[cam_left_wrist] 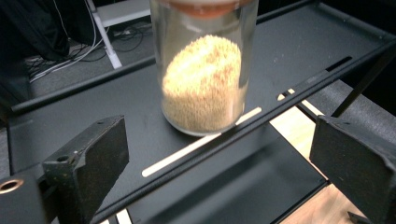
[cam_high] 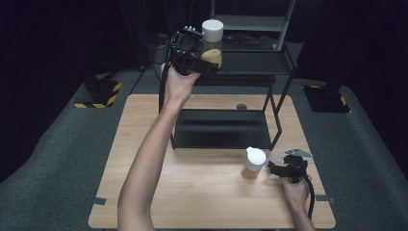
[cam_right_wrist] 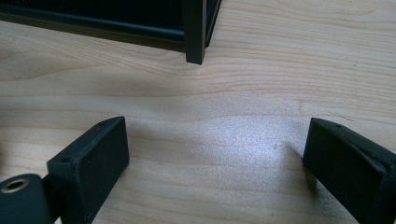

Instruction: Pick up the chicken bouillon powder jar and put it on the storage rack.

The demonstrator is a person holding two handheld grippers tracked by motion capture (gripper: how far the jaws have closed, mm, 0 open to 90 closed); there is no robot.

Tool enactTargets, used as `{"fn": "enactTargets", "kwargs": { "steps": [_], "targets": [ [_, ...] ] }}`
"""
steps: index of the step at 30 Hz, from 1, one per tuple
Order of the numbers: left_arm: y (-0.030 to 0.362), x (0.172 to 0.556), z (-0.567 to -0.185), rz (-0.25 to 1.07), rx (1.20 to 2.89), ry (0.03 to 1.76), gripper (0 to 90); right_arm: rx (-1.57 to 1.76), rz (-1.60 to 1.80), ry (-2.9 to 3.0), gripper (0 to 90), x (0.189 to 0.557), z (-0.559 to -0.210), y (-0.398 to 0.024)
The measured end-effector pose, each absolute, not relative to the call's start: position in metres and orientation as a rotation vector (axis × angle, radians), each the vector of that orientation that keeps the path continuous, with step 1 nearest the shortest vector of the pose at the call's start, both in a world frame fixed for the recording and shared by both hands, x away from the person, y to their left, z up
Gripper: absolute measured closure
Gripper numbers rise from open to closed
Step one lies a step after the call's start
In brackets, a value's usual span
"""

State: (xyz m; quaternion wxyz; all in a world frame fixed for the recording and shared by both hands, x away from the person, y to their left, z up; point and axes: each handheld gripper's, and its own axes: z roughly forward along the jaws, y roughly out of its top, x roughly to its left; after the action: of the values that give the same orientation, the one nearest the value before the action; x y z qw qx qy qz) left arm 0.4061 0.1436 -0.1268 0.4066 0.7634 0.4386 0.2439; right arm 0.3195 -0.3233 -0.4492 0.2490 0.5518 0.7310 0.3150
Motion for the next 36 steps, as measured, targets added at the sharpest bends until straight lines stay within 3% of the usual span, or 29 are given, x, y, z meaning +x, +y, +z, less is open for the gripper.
{"fn": "enactTargets", "kwargs": {
  "steps": [36],
  "targets": [
    [0.159, 0.383, -0.18, 0.596, 1.957, 1.063, 4.9, 1.5, 0.858, 1.991, 6.2, 0.319, -0.449, -0.323]
  ]
}}
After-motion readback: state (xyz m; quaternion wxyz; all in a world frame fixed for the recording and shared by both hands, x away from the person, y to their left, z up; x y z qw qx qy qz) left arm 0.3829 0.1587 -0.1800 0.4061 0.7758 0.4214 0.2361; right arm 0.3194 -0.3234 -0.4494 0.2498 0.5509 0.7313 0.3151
